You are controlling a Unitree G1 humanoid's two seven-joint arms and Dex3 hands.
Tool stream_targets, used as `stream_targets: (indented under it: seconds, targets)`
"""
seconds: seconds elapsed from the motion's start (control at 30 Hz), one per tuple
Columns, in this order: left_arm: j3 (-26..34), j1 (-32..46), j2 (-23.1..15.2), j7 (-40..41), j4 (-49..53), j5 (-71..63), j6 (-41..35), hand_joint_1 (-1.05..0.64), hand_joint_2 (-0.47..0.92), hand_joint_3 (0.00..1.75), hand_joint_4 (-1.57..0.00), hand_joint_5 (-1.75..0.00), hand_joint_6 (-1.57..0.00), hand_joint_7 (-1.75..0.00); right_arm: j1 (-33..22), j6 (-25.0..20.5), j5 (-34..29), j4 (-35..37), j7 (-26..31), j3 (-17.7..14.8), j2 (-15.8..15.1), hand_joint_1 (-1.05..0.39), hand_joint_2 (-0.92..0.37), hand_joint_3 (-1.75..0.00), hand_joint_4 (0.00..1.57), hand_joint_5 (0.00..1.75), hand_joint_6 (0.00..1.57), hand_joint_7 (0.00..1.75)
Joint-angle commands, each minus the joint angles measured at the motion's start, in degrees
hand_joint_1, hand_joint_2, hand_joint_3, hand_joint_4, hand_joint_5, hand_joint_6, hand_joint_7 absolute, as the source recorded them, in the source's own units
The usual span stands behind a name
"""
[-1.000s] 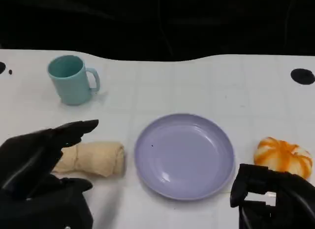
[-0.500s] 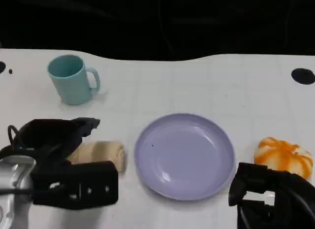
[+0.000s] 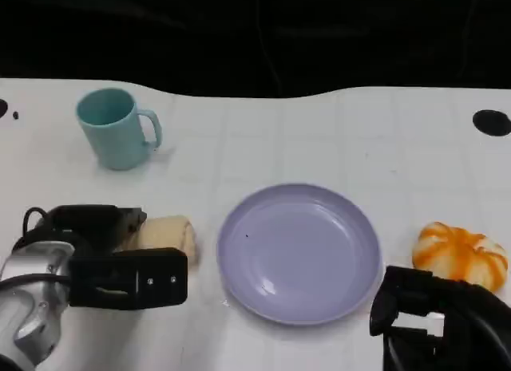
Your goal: Grasp the towel on the left side of the plate with the left hand and place it into the plate.
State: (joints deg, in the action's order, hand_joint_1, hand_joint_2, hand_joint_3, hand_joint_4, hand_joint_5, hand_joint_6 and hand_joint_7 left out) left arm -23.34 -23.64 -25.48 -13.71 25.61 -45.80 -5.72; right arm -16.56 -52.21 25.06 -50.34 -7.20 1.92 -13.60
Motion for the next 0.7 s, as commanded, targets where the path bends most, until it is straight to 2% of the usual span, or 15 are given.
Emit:
stream_targets:
  seconds: [0.03, 0.07, 0.1, 0.13, 0.17, 0.2, 0.23, 0.3, 0.4, 0.63, 0.7]
  targets:
    - [-0.31, 2.34, 1.28, 6.06, 4.43, 2.38, 3.79, -0.26, 0.92, 0.22, -0.77, -0.67, -0.88, -0.1, -0.94, 0.71, 0.57, -1.21, -0.15, -1.13, -0.17, 0.06, -0.5, -1.46, 0.82, 1.75, 0.68, 1.64]
    - [-0.19, 2.6, 1.33, 8.01, 5.03, 2.71, 4.88, -0.24, 0.92, 0.24, -0.82, -0.71, -0.96, -0.11, -1.03, 0.66, 0.69, -1.3, -0.15, -1.23, -0.1, 0.06, -0.5, -1.46, 0.82, 1.75, 0.68, 1.64]
    - [-0.08, 3.07, 1.22, 10.96, 5.42, 2.7, 6.27, -0.24, 0.92, 0.23, -0.86, -0.83, -1.07, -0.14, -1.09, 0.42, 0.75, -1.41, -0.06, -1.34, -0.11, 0.06, -0.5, -1.46, 0.82, 1.75, 0.68, 1.64]
    - [0.07, 3.52, 1.12, 13.44, 5.58, 2.62, 7.26, -0.24, 0.92, 0.19, -0.8, -1.31, -1.1, -0.41, -1.18, 0.33, 0.83, -1.45, -0.07, -1.47, -0.18, 0.06, -0.5, -1.45, 0.82, 1.75, 0.68, 1.63]
    - [0.25, 3.99, 1.0, 15.22, 5.29, 2.51, 7.72, -0.24, 0.92, 0.18, -0.78, -1.52, -0.97, -0.81, -1.25, 0.36, 0.89, -1.48, -0.15, -1.58, -0.32, 0.06, -0.51, -1.44, 0.82, 1.75, 0.68, 1.63]
    - [0.66, 4.58, 0.8, 16.26, 4.17, 2.53, 7.63, -0.24, 0.92, 0.18, -0.78, -1.63, -0.83, -1.17, -1.28, 0.5, 0.95, -1.47, -0.39, -1.73, -0.56, 0.06, -0.51, -1.44, 0.81, 1.75, 0.68, 1.63]
    - [1.18, 5.08, 0.67, 17.29, 3.21, 2.74, 7.74, -0.24, 0.92, 0.2, -0.77, -1.7, -0.69, -1.43, -1.23, 0.59, 1.02, -1.42, -0.67, -1.9, -0.81, 0.06, -0.51, -1.43, 0.81, 1.75, 0.68, 1.63]
    - [2.62, 6.4, 0.33, 19.86, 0.92, 3.34, 8.49, -0.23, 0.92, 0.19, -0.81, -1.73, -0.59, -1.65, -1.01, 0.67, 1.0, -1.16, -1.24, -2.17, -1.34, 0.05, -0.5, -1.43, 0.81, 1.75, 0.68, 1.62]
    - [3.95, 7.77, -0.23, 20.45, -2.11, 3.99, 8.38, -0.24, 0.92, 0.23, -0.83, -1.75, -0.56, -1.74, -0.8, 0.39, 1.24, -0.79, -1.59, -2.71, -1.32, 0.05, -0.49, -1.43, 0.81, 1.75, 0.67, 1.62]
    - [7.63, 10.65, -1.21, 20.99, -11.16, 4.63, 8.41, -0.23, 0.91, 0.32, -0.84, -1.75, -0.58, -1.75, -1.03, 1.38, 0.84, -0.07, -2.55, -2.97, -1.44, 0.07, -0.5, -1.45, 0.81, 1.75, 0.67, 1.62]
    - [8.22, 11.15, -1.05, 20.61, -13.29, 4.6, 7.57, -0.23, 0.78, 0.58, -0.84, -1.75, -0.57, -1.75, -1.13, 1.81, 0.54, 0.02, -2.74, -2.87, -1.54, 0.07, -0.51, -1.45, 0.82, 1.75, 0.67, 1.63]
